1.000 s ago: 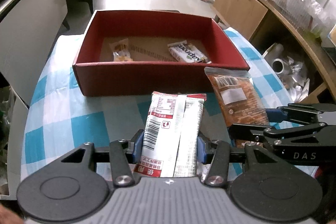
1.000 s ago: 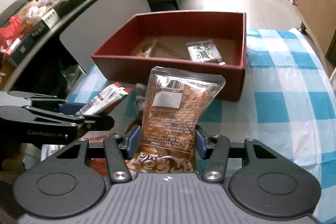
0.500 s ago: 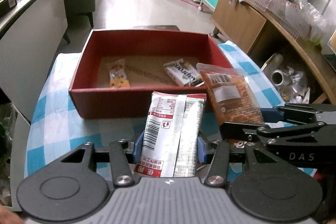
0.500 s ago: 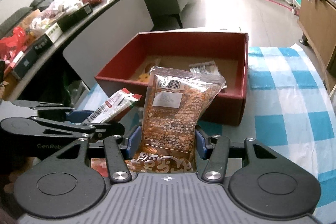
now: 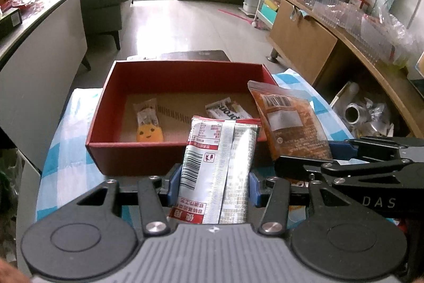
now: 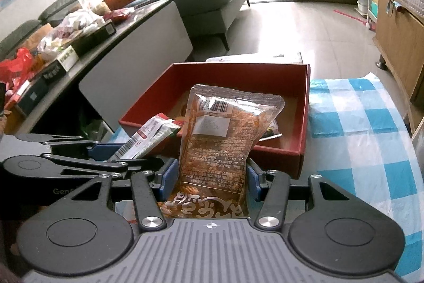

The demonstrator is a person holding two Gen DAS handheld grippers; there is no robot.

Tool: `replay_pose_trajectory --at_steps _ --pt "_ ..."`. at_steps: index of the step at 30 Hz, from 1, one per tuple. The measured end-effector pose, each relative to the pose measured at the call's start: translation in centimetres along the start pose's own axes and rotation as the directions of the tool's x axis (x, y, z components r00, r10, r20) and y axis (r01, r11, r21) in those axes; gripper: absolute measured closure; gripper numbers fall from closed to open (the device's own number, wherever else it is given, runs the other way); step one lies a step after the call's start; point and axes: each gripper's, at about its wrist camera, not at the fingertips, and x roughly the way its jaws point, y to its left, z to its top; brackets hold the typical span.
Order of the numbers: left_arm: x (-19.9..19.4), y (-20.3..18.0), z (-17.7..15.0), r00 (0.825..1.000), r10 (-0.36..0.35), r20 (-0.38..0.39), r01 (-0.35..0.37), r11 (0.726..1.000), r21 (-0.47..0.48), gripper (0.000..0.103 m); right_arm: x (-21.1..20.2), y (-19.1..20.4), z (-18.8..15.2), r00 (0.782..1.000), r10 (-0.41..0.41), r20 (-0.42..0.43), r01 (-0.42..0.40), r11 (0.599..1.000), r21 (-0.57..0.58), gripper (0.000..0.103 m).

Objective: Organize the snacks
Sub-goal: 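Carry both held packets over the red box with both grippers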

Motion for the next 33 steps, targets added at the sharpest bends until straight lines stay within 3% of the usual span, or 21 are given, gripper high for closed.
replay_pose_trajectory --at_steps 15,33 --pt "1.1 0.5 3.2 0.997 0.049 0.065 -0.049 0.999 -0.012 0.060 1.2 -0.8 2.9 0.999 -0.008 0.050 0.008 1.000 0.015 0.042" --pt "5.3 0.6 5.9 0.990 0.121 0.068 -0.121 0.993 -0.006 0.060 4.9 -2.9 5.2 0.999 -0.034 0.033 0.033 0.999 0.034 0.042"
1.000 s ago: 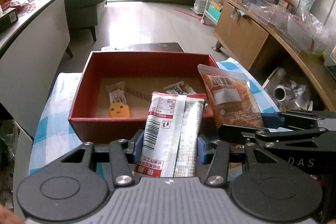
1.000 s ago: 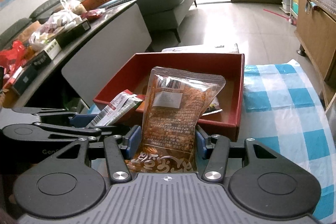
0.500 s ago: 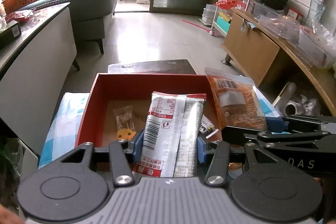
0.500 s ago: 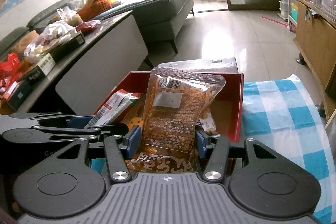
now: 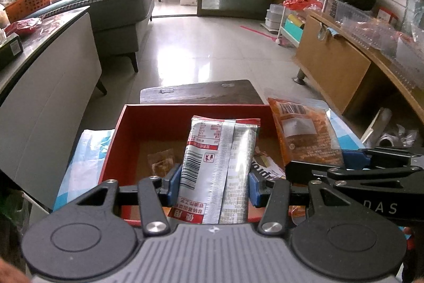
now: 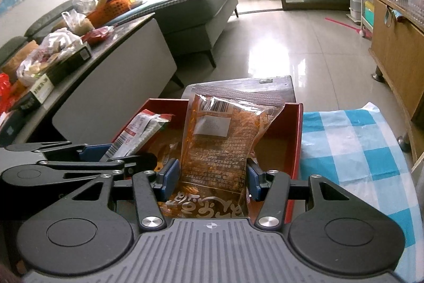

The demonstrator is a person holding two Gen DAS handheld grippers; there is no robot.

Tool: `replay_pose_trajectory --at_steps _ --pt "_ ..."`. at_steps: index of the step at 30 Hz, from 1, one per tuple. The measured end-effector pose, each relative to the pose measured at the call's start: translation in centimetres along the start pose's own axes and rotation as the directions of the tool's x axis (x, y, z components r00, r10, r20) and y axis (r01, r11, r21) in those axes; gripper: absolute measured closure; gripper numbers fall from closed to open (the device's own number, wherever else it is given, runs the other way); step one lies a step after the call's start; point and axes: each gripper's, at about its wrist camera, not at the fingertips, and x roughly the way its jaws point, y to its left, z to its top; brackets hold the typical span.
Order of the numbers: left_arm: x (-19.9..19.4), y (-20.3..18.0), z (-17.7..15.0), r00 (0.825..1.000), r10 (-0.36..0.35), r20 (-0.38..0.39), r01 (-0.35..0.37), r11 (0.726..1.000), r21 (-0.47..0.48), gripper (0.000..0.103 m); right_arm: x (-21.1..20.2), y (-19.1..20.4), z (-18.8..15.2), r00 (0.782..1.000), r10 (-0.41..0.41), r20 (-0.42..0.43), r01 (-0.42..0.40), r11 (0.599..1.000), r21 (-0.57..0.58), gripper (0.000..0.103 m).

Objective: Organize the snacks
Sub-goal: 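Carry both held packets over the red box with both grippers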

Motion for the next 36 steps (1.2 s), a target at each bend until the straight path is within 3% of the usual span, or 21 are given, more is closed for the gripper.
replay_pose_trajectory --at_steps 36 --pt "8.9 -0.4 0.8 0.993 0.096 -0.069 -0.094 0.995 0.030 0.060 7.0 -2.4 1.3 0.993 -0.086 -0.085 0.085 0.996 -0.012 0.042"
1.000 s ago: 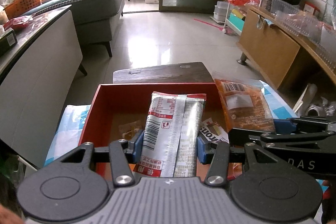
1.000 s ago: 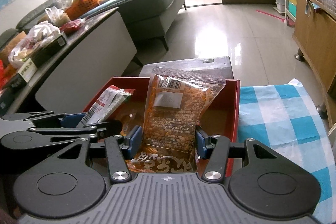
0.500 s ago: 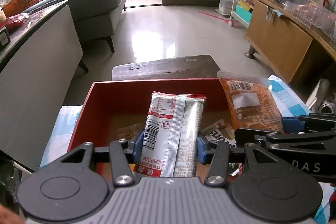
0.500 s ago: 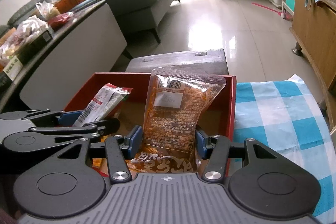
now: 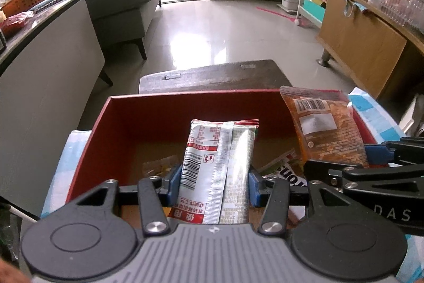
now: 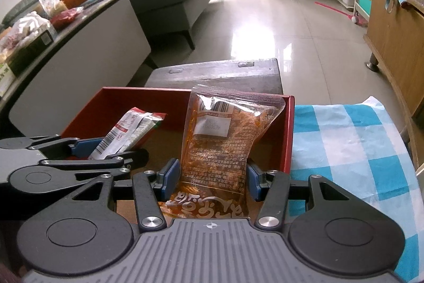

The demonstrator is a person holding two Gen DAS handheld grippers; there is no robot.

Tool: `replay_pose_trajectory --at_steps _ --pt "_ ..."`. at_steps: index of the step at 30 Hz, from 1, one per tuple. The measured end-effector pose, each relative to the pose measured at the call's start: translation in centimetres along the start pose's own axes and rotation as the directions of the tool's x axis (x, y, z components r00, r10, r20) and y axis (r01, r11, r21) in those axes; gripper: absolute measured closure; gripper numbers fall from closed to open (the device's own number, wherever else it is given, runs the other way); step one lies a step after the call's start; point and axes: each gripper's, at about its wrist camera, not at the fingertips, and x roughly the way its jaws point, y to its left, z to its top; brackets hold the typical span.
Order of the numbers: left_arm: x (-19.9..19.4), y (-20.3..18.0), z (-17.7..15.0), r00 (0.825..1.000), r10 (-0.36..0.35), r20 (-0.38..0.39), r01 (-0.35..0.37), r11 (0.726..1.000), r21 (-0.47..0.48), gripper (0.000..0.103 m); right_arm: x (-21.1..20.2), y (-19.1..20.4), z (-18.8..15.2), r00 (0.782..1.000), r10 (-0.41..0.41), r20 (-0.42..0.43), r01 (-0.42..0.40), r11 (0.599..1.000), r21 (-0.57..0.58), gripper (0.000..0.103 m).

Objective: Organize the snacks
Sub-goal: 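Carry both held packets over the red box with both grippers, then open both grippers to drop the packets into the red box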

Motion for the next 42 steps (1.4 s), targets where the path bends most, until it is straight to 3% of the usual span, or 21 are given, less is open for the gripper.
replay_pose_trajectory --at_steps 15,19,34,42 --pt "1.6 0.0 -0.6 0.998 0.036 -0.043 -0.036 0.999 -0.011 0.058 1.2 0.5 0.1 0.999 -0.035 -0.001 0.035 0.998 -0.052 0.041" --pt "1.3 0.0 -0.6 0.998 0.056 -0.039 -0.056 0.998 -0.003 0.053 1.2 0.5 0.0 0.999 -0.033 -0.001 0.033 0.998 -0.050 0.038" --pt "-3.0 0.5 -0.6 0.998 0.063 0.020 -0.062 0.998 -0.022 0.041 -2.5 1.6 0.2 0.998 -0.034 0.048 0.037 0.998 -0.055 0.031" --pt "-5.2 1.2 -1.4 0.998 0.055 0.034 -0.054 0.998 -0.042 0.041 -4.4 2.5 -0.7 0.999 -0.002 0.054 0.005 0.998 -0.055 0.028"
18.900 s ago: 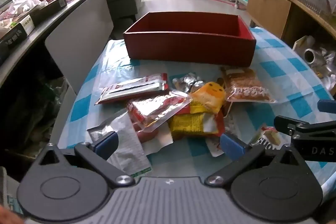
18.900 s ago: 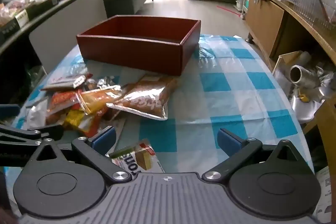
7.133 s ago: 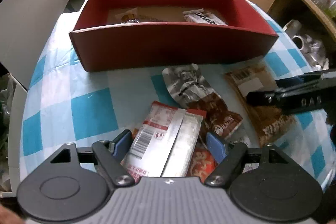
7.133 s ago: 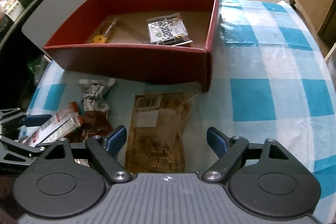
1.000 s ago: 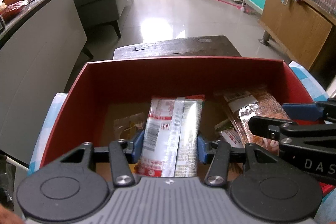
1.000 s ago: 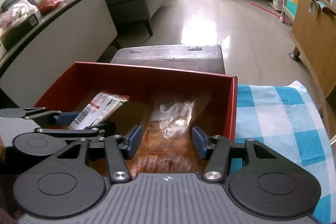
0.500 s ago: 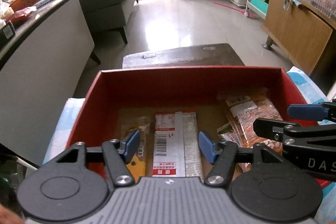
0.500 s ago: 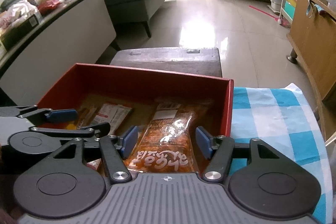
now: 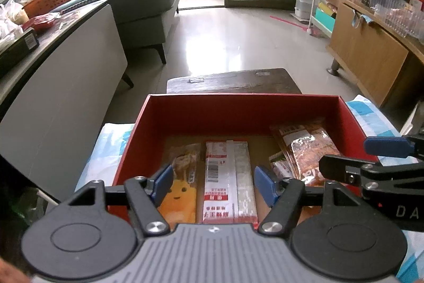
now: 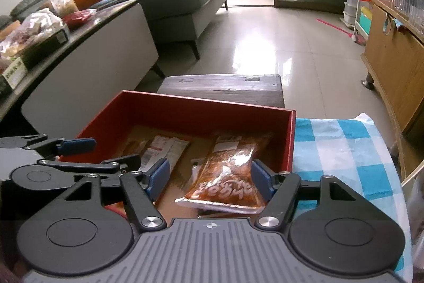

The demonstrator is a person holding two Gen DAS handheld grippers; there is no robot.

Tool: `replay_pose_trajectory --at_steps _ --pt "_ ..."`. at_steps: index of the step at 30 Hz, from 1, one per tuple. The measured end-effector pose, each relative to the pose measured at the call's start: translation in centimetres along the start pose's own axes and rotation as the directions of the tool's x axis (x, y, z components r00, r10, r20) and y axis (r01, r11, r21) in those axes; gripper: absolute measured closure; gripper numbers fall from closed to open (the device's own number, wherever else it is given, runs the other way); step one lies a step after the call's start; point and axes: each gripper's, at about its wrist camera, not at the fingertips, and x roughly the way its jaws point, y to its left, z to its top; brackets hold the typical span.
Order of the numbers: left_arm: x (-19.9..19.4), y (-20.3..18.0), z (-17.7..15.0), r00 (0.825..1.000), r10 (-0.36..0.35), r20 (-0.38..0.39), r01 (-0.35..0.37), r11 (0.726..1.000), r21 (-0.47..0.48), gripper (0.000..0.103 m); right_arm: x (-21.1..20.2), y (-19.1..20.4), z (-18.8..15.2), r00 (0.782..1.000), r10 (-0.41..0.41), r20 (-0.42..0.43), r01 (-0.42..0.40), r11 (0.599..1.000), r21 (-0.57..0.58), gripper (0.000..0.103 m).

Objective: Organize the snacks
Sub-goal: 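Open both grippers to drop the packets into the red box, then withdraw both grippers from the red box toward the loose snacks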

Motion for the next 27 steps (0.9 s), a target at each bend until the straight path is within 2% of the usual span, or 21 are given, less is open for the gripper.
replay_pose_trajectory --at_steps 10,27 --pt "-3.2 0.6 -1.8 1.000 -0.023 0.005 0.023 1.000 -0.018 0.040 -2.1 0.8 -2.0 1.000 0.014 -0.017 -0.014 1.000 0.021 0.017" --pt "-7.4 2.0 -6.7 0.999 -0.030 -0.030 0.029 0.999 -0.031 0.035 -4.6 2.8 -6.0 0.997 0.048 -0.068 -0.045 0.998 0.052 0.011"
